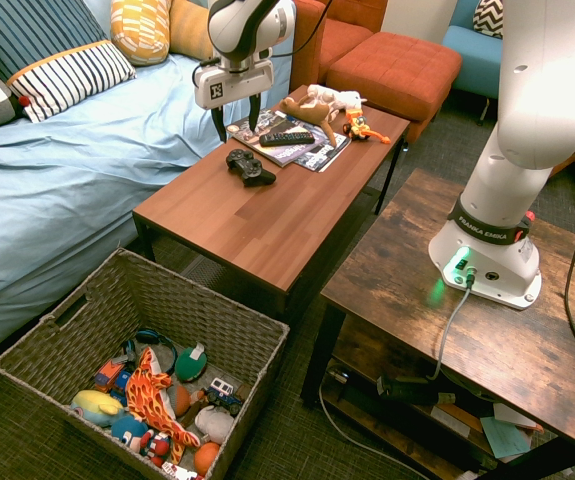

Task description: Put the gamepad in the basket

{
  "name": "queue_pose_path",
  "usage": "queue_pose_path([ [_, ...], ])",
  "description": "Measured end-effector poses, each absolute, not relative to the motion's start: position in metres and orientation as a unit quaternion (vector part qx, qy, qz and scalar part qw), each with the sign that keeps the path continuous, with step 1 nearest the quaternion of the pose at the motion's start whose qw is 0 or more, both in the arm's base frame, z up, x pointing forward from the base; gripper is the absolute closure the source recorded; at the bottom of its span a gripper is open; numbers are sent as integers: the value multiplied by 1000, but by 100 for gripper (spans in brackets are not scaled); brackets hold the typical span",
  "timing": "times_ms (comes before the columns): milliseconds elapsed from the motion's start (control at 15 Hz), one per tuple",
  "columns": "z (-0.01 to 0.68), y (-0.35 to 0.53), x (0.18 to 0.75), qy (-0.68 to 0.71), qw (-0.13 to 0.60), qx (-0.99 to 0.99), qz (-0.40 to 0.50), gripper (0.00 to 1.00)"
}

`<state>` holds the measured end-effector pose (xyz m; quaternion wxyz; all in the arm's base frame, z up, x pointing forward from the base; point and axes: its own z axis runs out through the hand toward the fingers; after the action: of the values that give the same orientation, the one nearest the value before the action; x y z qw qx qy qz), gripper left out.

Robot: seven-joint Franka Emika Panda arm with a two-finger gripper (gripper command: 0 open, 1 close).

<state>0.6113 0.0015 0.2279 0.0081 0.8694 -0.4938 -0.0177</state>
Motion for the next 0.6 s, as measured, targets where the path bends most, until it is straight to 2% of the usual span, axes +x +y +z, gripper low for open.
queue_pose_path([
  [600,152,-35,636,-548,40,834,-50,0],
])
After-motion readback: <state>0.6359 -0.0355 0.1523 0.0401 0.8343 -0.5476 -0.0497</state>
